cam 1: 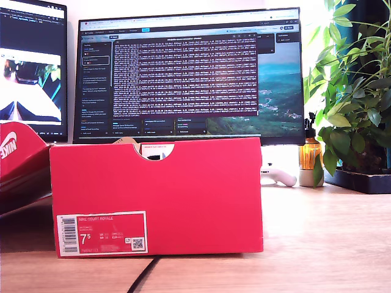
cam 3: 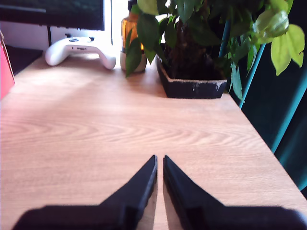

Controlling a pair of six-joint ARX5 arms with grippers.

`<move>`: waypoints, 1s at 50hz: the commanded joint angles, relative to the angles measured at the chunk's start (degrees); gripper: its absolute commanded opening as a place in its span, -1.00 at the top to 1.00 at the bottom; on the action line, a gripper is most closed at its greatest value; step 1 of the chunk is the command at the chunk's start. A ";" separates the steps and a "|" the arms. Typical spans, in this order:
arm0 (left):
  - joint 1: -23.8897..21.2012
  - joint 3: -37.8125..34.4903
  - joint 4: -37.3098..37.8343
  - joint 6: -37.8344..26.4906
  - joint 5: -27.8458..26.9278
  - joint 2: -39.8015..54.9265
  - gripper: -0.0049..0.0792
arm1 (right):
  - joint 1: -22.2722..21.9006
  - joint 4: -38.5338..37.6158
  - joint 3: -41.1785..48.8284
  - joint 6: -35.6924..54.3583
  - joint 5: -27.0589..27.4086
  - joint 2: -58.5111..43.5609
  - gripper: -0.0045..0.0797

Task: Pack the blue shoes by picking the first shoe and placing it inside the red shoebox, left side, then picking and rotating the second shoe and placing it in the shoebox

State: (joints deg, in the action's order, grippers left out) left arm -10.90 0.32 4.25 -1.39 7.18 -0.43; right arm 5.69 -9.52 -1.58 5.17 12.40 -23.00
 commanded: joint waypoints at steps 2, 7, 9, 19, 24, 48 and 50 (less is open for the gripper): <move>0.20 -1.77 0.00 0.37 1.70 -0.20 0.91 | -0.13 -0.24 1.27 -0.26 -0.02 2.23 0.92; 0.31 -1.77 -0.85 0.33 2.56 -0.26 0.91 | -0.31 -0.31 1.27 0.37 -0.07 6.08 0.92; 0.39 -1.77 -1.20 0.33 2.54 -0.26 0.91 | -0.31 -0.28 1.27 1.16 -0.39 7.69 0.92; 1.03 -1.77 -4.68 0.04 3.78 -0.26 0.91 | -0.50 0.52 1.27 2.27 -0.35 17.35 0.92; 1.38 -1.77 -4.72 0.11 3.80 -0.26 0.91 | -0.50 2.12 1.27 2.32 -0.46 22.34 0.92; 1.20 -1.70 0.26 0.04 3.76 -0.26 0.91 | -0.46 13.33 1.05 -2.91 -0.50 22.91 0.92; 1.20 -1.70 1.60 0.04 3.78 -0.26 0.91 | -0.46 15.10 1.05 -3.26 -0.48 22.91 0.92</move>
State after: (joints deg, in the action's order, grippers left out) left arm -9.65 0.32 5.15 -1.41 10.87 -0.19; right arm 5.61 4.62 -1.56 2.83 12.08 -0.45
